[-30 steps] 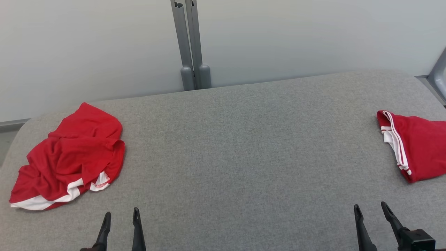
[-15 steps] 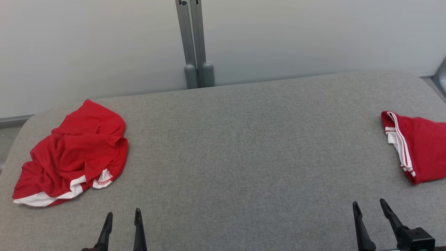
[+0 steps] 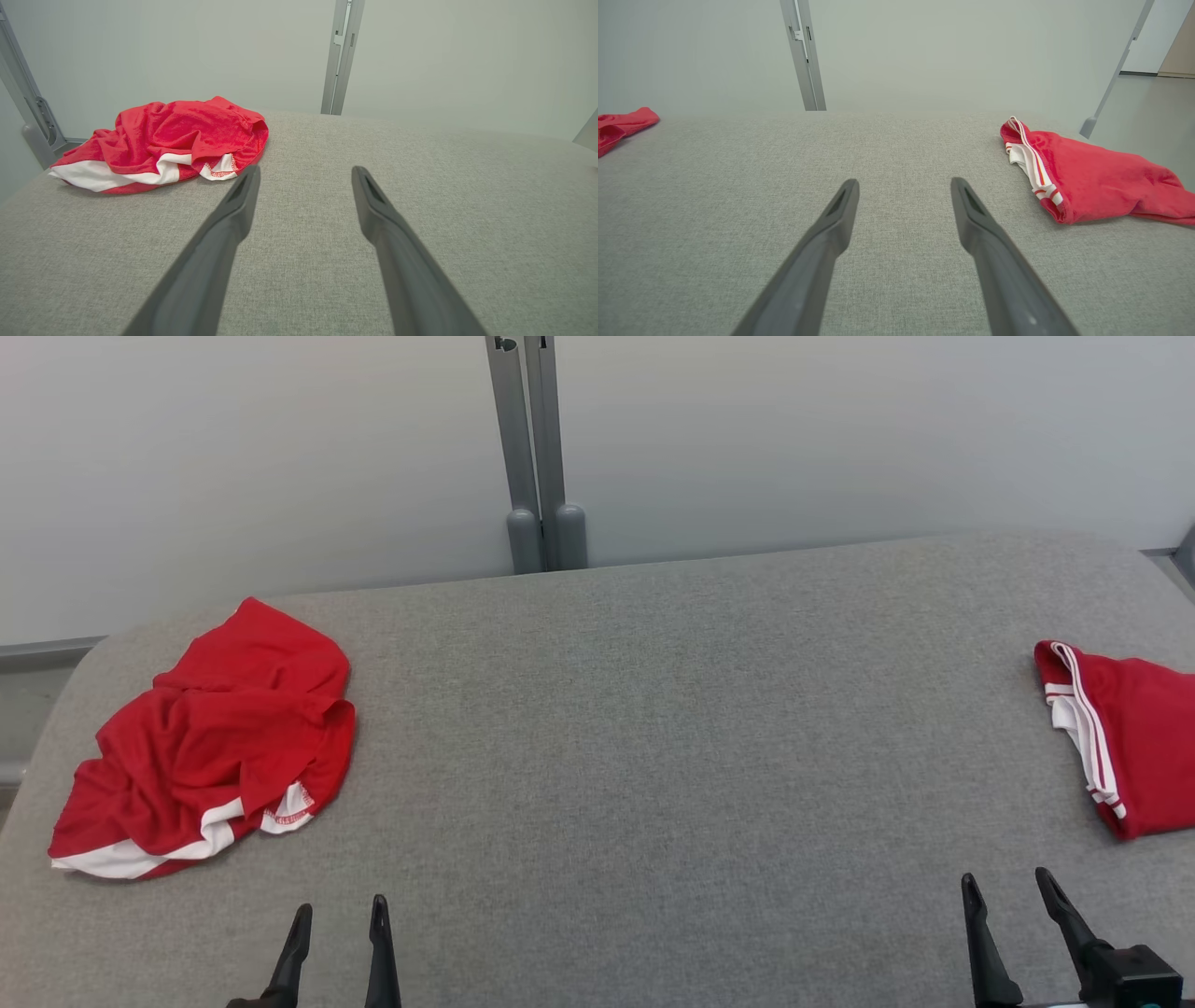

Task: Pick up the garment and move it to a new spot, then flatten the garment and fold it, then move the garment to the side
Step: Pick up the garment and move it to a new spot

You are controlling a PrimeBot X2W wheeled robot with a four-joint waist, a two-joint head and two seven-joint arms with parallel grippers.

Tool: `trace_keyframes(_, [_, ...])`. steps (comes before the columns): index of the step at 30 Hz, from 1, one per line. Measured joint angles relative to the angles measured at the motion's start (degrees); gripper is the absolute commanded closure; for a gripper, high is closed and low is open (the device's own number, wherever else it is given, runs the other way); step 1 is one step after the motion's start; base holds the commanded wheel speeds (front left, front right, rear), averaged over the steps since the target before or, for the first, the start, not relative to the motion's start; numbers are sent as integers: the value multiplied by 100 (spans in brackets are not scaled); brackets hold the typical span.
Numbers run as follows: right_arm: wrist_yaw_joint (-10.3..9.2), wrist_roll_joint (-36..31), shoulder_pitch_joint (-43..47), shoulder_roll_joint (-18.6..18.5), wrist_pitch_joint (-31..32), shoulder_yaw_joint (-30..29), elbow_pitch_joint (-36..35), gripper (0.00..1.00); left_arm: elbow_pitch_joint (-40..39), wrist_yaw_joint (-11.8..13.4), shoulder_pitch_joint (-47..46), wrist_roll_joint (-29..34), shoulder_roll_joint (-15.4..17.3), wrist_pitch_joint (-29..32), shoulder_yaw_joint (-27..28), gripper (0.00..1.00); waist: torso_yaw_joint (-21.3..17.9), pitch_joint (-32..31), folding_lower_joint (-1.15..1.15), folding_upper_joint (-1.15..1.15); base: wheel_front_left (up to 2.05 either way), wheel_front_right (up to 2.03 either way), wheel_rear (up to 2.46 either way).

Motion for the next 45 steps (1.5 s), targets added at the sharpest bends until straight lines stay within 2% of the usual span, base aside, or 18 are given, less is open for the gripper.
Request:
trace_keyframes(5, [0,12,43,19,0,-34,-44,0,5,-20,-61,26,0,-1,1,0,223,-9,0,0,0,0,0])
trace_keyframes(9, [0,26,106,41,0,76,-33,0,9,-36,-70,59,-1,-1,-9,0,554,-20,0,0,0,0,0])
trace_keyframes(23, [0,44,-3,79,0,426,65,0,-165,-45,187,129,1,0,197,0,1992,-74,0,0,0,0,0])
trace_keyframes(29, [0,48,-15,67,0,491,69,0,-354,-124,47,-47,2,0,208,0,2197,0,0,0,0,0,0])
trace_keyframes(34, [0,97,-198,-259,1,505,-40,0,-32,-464,-845,-365,8,-1,-116,0,2159,229,0,0,0,0,0])
trace_keyframes(38, [0,237,-796,-760,0,580,-213,0,820,-480,-2312,-466,10,154,-415,0,2124,588,0,0,0,0,0])
trace_keyframes(43, [0,422,-1622,-1227,0,775,-358,0,1873,-538,-4197,-1123,0,722,-483,0,2072,1233,0,0,0,0,0])
trace_keyframes(45, [0,500,-1903,-1319,0,828,-377,0,2403,-539,-4818,-971,77,1015,-557,0,2016,1555,0,0,0,0,0])
